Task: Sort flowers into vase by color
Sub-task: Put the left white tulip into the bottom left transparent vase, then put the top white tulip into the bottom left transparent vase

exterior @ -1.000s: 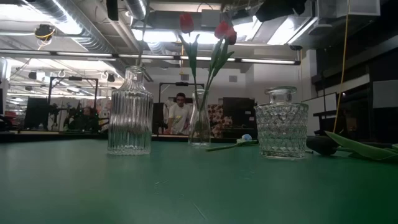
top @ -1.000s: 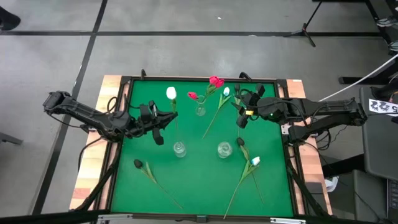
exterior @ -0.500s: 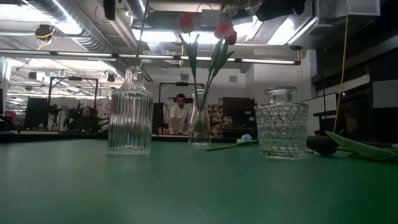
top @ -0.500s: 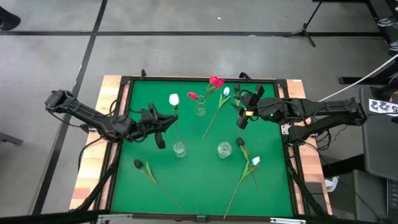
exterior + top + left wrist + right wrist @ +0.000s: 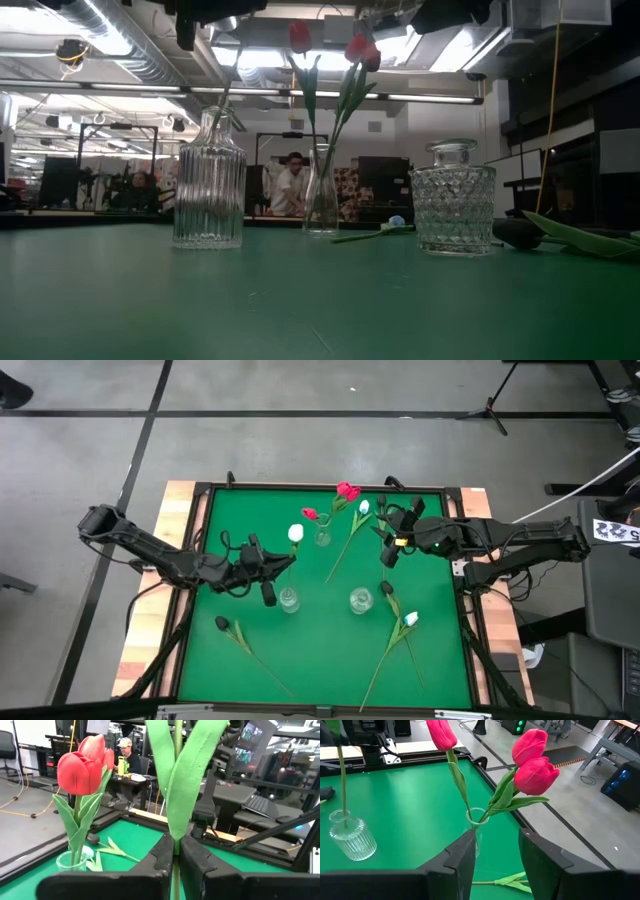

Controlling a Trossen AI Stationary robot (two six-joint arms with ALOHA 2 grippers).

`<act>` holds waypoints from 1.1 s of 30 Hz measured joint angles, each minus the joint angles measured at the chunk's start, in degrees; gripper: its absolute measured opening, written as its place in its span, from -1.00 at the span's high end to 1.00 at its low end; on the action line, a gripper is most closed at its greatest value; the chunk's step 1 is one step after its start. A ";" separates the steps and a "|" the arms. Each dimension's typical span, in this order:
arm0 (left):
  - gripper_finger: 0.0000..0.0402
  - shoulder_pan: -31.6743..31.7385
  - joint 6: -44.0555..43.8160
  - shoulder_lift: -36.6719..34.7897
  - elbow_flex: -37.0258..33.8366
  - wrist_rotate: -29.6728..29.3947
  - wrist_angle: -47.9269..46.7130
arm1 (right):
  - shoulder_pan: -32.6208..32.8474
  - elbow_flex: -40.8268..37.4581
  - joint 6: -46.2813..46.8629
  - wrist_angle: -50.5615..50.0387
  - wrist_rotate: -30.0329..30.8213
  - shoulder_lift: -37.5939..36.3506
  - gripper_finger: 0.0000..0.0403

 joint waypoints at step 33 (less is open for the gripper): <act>-0.07 -2.89 -11.78 -15.88 0.00 -9.51 -24.77 | -3.19 0.02 19.41 -7.91 -3.99 7.93 0.25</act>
